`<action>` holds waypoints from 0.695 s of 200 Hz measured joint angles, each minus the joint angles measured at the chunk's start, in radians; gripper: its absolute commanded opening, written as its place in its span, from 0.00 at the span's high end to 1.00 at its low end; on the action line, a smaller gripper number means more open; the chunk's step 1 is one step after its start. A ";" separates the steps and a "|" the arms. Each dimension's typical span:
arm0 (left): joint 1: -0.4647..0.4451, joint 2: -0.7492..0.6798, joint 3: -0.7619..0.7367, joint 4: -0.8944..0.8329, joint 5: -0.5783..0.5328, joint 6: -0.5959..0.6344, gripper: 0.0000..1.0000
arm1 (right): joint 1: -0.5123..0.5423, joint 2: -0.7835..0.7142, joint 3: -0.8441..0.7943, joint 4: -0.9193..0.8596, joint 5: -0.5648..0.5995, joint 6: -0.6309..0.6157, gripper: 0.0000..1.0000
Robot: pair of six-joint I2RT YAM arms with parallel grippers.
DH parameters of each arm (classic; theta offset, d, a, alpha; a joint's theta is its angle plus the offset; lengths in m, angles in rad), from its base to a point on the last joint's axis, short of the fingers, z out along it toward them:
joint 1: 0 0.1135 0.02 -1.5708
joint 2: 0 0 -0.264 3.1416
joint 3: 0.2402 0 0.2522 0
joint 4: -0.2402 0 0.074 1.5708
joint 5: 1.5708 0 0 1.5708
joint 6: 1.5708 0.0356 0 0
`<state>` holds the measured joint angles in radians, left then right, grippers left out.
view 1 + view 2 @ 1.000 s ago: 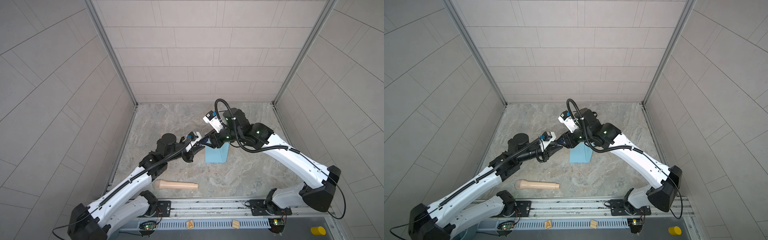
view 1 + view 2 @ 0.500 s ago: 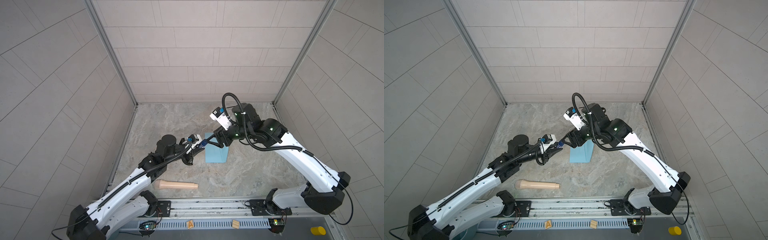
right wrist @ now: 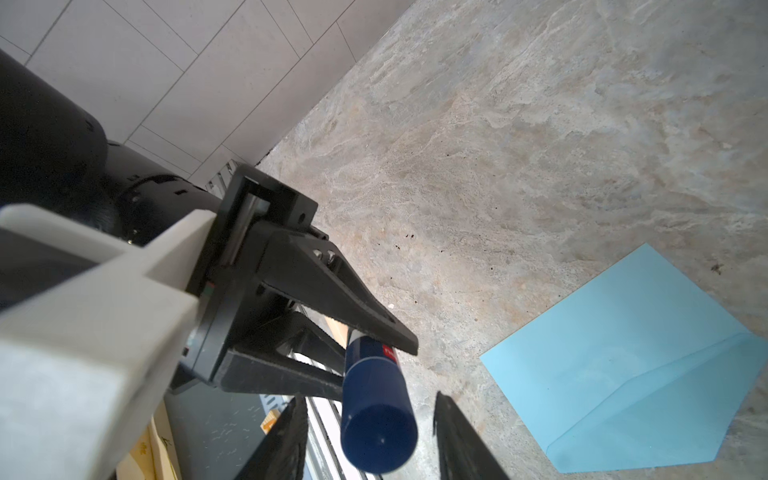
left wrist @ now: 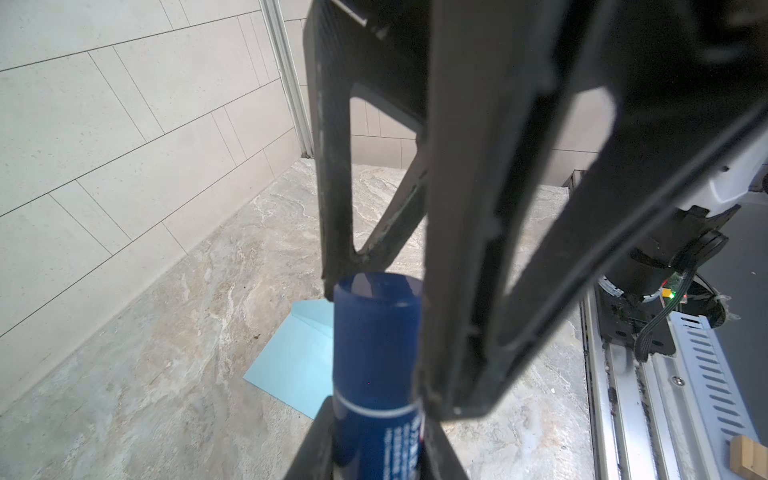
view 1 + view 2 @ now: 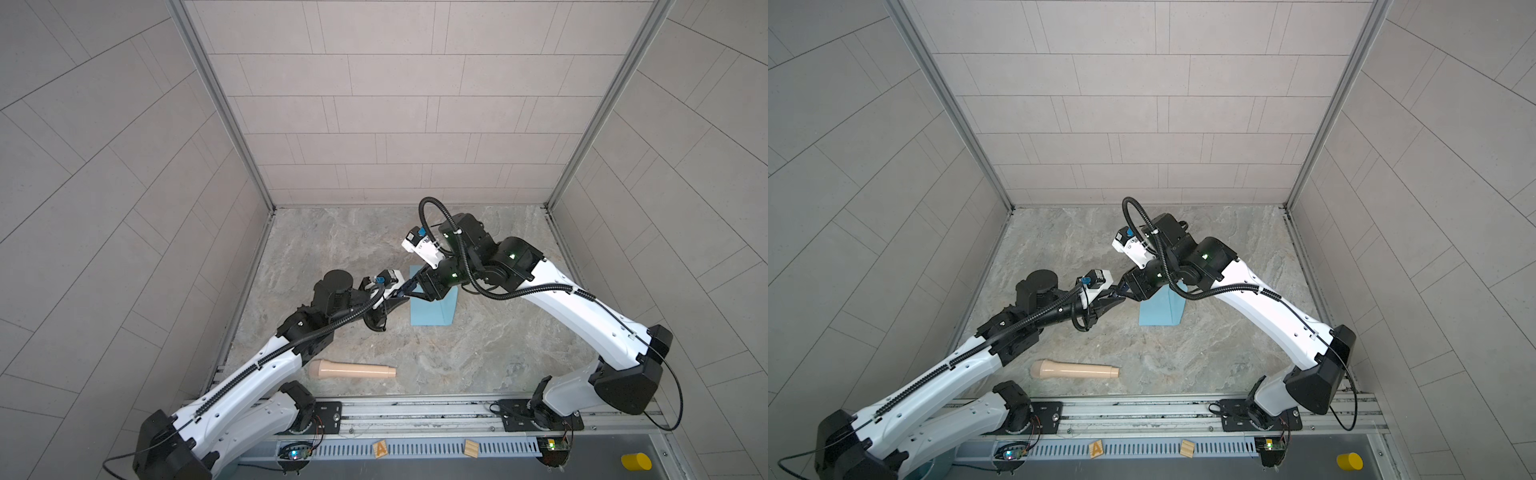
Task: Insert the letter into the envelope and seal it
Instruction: 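Pull the blue cap off with the right gripper away from the left gripper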
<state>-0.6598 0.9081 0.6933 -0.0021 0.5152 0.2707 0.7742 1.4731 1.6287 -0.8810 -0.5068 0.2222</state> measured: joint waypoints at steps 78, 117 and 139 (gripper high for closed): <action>-0.002 0.000 0.000 -0.008 -0.001 0.001 1.00 | 0.004 0.002 0.000 0.001 0.011 0.003 0.87; -0.005 0.000 0.000 -0.010 -0.005 0.005 1.00 | 0.003 0.002 0.000 0.001 0.015 -0.009 0.93; -0.009 0.003 0.000 -0.011 -0.011 0.014 1.00 | -0.003 0.002 0.000 -0.004 0.016 -0.017 0.95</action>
<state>-0.6685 0.9108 0.6937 -0.0135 0.5037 0.2848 0.7715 1.4746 1.6287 -0.8852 -0.4911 0.2050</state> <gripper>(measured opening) 0.264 0.206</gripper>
